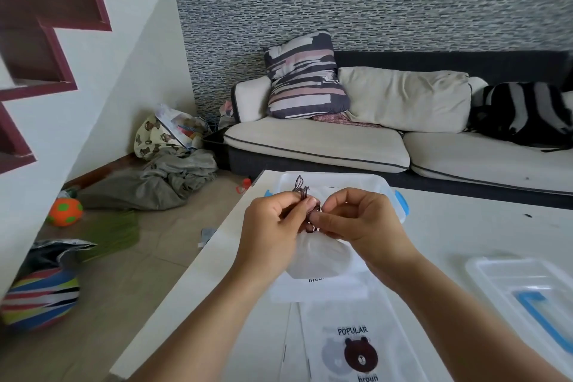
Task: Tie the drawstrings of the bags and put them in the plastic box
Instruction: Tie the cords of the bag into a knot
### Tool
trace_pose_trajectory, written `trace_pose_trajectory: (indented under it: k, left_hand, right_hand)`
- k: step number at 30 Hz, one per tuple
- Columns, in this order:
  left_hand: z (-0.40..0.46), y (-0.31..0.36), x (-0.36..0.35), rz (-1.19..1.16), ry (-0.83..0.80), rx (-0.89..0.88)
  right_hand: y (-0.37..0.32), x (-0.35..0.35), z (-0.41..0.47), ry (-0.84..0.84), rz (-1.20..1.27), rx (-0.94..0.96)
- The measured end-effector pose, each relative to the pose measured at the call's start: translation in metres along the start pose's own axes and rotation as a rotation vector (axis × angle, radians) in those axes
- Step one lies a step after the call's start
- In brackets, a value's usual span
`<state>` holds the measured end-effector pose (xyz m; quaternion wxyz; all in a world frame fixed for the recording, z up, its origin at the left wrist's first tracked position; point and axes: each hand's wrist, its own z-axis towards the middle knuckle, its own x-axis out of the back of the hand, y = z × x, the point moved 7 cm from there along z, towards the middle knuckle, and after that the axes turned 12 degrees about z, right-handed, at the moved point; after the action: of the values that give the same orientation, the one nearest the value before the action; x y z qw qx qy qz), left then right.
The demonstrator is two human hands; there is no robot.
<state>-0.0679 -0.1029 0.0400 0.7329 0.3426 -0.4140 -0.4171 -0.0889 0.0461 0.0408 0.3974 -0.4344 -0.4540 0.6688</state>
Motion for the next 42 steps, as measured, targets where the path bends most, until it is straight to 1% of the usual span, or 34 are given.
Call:
trace_pose_trajectory:
  k: [3,7,11,16,20,23,27,29,31,33,35,38,42]
  left_hand:
    - [0.000,0.003,0.000,-0.006,0.002,-0.040]
    - [0.000,0.008,-0.001,-0.044,-0.016,-0.045]
    - [0.000,0.011,0.000,-0.011,-0.021,-0.081]
    - [-0.006,0.020,0.002,0.069,0.095,-0.138]
    - [-0.004,0.019,0.002,0.016,0.113,-0.135]
    - [-0.003,0.016,0.002,0.002,0.093,-0.085]
    - [-0.006,0.013,-0.003,-0.168,0.026,0.036]
    - [-0.006,0.012,-0.003,-0.193,0.020,0.062]
    - [-0.005,0.012,-0.002,-0.216,0.015,0.075]
    - [-0.004,0.012,-0.001,-0.250,0.009,0.086]
    - [-0.004,0.013,0.000,-0.263,0.005,0.087]
    - [-0.003,0.018,0.001,-0.233,-0.005,0.046]
    - [-0.003,0.022,-0.001,-0.192,-0.014,-0.001]
  right_hand:
    - [0.003,0.001,0.002,0.021,-0.012,-0.022]
    - [0.006,-0.004,-0.001,-0.086,0.005,-0.084]
    - [-0.003,0.000,-0.002,-0.020,-0.061,-0.004]
    - [-0.014,-0.005,-0.004,0.016,-0.111,0.106]
    - [-0.015,-0.008,-0.006,0.048,-0.099,0.143]
    - [-0.008,-0.007,-0.005,0.065,-0.091,0.069]
    - [0.001,-0.008,-0.002,0.037,-0.110,-0.056]
    - [0.004,-0.012,-0.002,-0.022,-0.033,-0.099]
    - [0.006,-0.014,-0.002,-0.089,0.112,-0.169]
    - [0.007,-0.014,-0.004,-0.141,0.252,-0.250]
    - [0.008,-0.012,-0.007,-0.159,0.322,-0.328]
    - [0.008,-0.013,-0.012,-0.178,0.357,-0.406]
    - [0.007,-0.017,-0.014,-0.196,0.341,-0.417]
